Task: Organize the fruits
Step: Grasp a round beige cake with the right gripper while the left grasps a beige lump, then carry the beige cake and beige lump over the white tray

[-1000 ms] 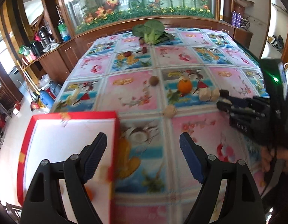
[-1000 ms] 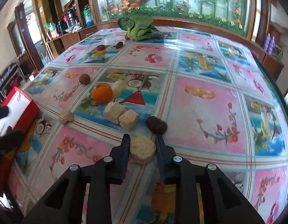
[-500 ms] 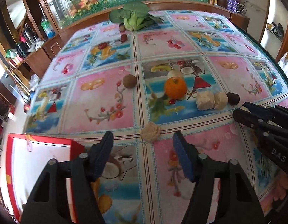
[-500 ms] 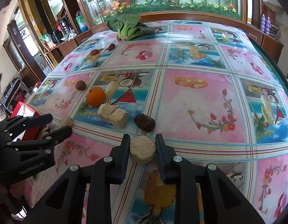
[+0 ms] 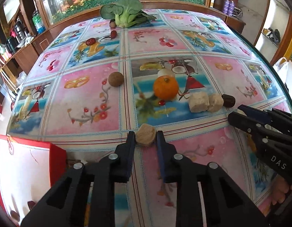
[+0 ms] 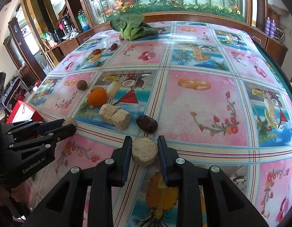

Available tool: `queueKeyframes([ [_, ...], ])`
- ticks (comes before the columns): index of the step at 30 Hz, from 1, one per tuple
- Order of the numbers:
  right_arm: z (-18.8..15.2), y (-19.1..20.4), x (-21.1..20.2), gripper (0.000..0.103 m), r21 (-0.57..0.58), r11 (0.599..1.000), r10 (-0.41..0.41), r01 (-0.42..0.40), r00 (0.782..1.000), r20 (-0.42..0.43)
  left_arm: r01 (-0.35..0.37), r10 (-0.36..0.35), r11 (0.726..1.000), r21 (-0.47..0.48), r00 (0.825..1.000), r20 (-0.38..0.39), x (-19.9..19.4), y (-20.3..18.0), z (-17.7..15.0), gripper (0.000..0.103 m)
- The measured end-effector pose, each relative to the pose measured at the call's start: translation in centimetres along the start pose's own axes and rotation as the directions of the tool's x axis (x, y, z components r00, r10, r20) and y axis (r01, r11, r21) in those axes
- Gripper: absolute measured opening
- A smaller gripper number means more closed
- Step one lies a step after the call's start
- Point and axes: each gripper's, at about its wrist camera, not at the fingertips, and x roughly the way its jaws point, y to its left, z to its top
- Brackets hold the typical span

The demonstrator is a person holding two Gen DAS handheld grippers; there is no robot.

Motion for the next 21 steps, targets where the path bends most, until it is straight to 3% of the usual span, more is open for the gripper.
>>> queueKeyframes([
  [11,-0.2,0.7,0.0,0.027,-0.07,0.997,-0.041,0.041,0.999,0.003,-0.006,0.009,0.998,-0.063,0.999,0.034,-1.9,-0.3,-1.2,0.024],
  [16,-0.2,0.4,-0.1,0.026,-0.036,0.999,-0.026,0.027,1.0,0.011,-0.003,0.007,0.998,-0.07,0.998,0.066,-3.6,-0.4,-1.6,0.024],
  [21,0.1,0.0,-2.0,0.026,0.004,1.0,0.012,-0.013,0.993,0.121,0.007,0.0,0.997,-0.081,0.996,0.087,-4.9,-0.4,-2.1,0.024],
])
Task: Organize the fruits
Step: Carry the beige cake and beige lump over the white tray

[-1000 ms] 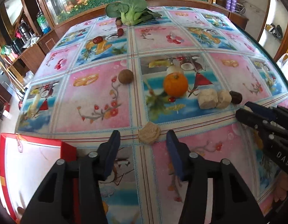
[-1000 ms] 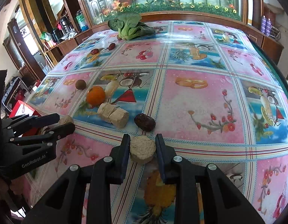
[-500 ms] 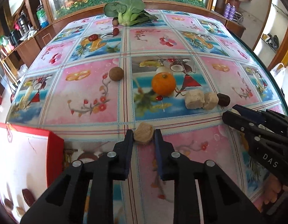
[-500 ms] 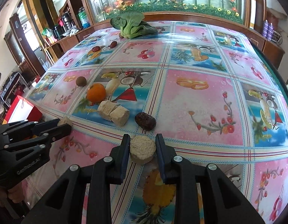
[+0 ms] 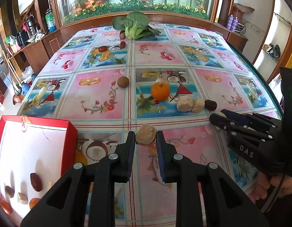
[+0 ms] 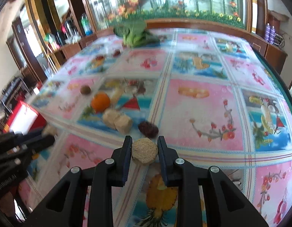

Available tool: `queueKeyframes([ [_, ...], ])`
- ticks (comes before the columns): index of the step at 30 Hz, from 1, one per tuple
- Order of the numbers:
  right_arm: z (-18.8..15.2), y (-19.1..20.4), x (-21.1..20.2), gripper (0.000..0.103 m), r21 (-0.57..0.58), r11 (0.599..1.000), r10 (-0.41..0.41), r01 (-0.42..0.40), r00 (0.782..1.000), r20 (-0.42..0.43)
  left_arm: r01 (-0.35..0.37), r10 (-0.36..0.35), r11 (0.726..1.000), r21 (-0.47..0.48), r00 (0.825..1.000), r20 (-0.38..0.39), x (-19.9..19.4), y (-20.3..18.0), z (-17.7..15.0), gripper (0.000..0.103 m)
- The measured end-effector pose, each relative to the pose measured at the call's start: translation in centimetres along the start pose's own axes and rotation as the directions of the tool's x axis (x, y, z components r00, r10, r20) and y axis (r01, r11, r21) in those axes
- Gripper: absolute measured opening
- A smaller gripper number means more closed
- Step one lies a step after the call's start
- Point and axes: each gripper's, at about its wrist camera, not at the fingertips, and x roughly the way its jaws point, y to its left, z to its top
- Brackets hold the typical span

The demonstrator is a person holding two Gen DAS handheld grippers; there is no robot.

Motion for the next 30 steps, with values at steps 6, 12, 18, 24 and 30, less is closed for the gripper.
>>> queueKeyframes([
  [6,0.6,-0.7,-2.5,0.026,0.056,0.998,0.008,-0.017,0.987,0.161,0.011,-0.011,1.0,-0.002,1.0,0.026,-1.8,-0.3,-0.5,0.024],
  [12,0.9,-0.6,-3.6,0.026,0.063,0.998,0.012,-0.029,0.969,0.248,0.041,-0.041,0.999,-0.002,0.995,0.09,-4.5,-0.6,-0.2,0.024],
  [18,0.9,-0.6,-3.9,0.026,0.069,0.997,0.012,-0.032,0.959,0.284,0.057,-0.054,0.998,-0.02,0.987,0.149,-7.3,0.1,-0.3,0.024],
  [24,0.9,-0.6,-3.7,0.026,0.071,0.997,0.004,-0.025,0.959,0.283,0.049,-0.042,0.998,-0.033,0.98,0.197,-9.4,1.0,-0.7,0.024],
  [30,0.7,-0.7,-3.4,0.026,0.074,0.997,-0.019,-0.001,0.961,0.275,0.048,-0.035,0.997,-0.053,0.972,0.231,-11.1,2.0,-1.3,0.024],
])
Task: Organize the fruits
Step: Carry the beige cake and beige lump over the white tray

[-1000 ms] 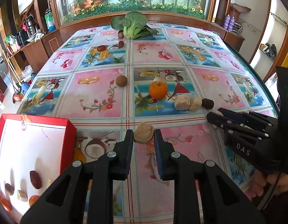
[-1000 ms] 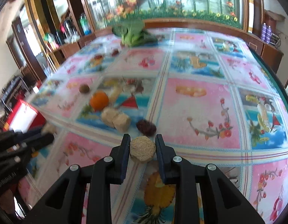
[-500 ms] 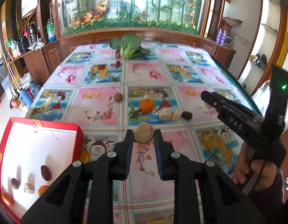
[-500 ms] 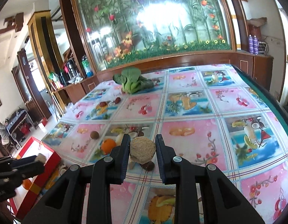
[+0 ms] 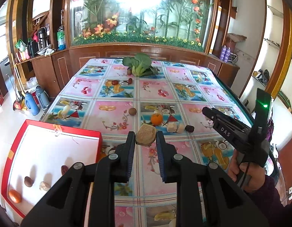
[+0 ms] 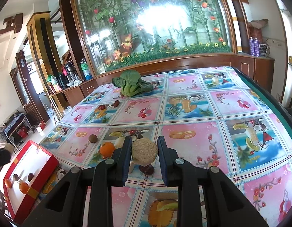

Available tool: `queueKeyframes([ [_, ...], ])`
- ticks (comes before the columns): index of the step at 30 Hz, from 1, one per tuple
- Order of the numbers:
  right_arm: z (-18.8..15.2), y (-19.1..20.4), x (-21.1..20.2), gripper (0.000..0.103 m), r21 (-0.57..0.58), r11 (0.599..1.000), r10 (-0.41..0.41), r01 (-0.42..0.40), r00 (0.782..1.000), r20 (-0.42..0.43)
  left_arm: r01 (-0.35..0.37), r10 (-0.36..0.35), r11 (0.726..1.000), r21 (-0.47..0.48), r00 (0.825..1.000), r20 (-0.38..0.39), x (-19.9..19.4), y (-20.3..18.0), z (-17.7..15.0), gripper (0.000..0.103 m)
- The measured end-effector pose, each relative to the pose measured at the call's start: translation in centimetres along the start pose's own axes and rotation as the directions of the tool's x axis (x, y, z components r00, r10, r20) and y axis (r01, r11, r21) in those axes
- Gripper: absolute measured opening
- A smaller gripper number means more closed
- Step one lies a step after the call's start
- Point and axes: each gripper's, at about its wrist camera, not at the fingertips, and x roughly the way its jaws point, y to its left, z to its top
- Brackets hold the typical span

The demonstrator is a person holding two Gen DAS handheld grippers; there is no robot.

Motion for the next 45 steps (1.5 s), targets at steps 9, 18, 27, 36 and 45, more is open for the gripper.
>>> queueKeyframes([
  [9,-0.2,0.1,0.1,0.026,-0.012,1.0,-0.019,0.019,1.0,0.003,-0.002,0.002,1.0,-0.023,1.0,0.018,-1.3,1.1,-0.5,0.024],
  [18,-0.6,0.9,0.3,0.026,-0.052,0.998,-0.031,0.031,0.999,0.017,-0.008,0.01,0.998,-0.063,1.0,0.019,-1.8,3.0,-1.4,0.024],
  [27,-1.8,6.1,-0.3,0.026,-0.058,0.992,0.109,-0.109,0.994,-0.005,-0.084,0.089,0.987,-0.135,0.995,0.032,-3.1,7.5,-2.5,0.024],
  [36,-3.2,16.0,-1.2,0.026,-0.169,0.933,0.312,-0.318,0.948,-0.058,-0.195,0.202,0.965,-0.175,0.979,0.022,-4.0,11.6,-4.4,0.024],
  [45,-5.2,22.1,-2.6,0.026,-0.275,0.857,0.415,-0.436,0.9,-0.132,-0.23,0.237,0.949,-0.217,0.972,0.006,-4.7,14.4,-6.0,0.024],
])
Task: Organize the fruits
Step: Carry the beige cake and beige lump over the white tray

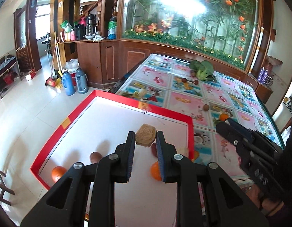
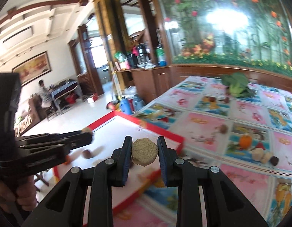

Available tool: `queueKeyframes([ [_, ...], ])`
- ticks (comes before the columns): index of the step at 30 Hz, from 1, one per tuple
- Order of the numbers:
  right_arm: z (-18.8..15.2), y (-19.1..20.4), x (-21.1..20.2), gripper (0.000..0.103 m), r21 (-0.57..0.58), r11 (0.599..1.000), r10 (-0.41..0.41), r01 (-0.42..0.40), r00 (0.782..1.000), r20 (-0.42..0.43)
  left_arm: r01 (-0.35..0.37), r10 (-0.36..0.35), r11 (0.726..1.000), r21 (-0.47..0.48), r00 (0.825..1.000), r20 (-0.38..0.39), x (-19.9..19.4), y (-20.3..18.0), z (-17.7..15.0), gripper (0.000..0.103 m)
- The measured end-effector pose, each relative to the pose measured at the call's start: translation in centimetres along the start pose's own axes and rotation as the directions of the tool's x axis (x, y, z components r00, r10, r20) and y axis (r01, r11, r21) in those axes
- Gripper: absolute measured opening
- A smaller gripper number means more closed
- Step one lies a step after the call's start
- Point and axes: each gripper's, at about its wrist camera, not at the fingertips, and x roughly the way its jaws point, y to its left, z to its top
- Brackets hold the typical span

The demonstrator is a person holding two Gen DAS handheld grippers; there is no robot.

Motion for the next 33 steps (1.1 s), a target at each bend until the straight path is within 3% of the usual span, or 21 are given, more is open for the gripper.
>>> queueKeyframes([
  [22,-4.6,5.7,4.0,0.026,-0.082,0.989,0.102,-0.121,0.973,-0.206,-0.118,0.116,0.993,-0.009,0.987,-0.114,3.5,5.3,-3.6,0.025],
  [33,-5.5,5.4,4.4,0.026,-0.084,0.989,0.098,-0.122,0.966,-0.241,-0.192,0.198,0.979,0.071,0.977,-0.081,3.7,4.8,-3.7,0.025],
])
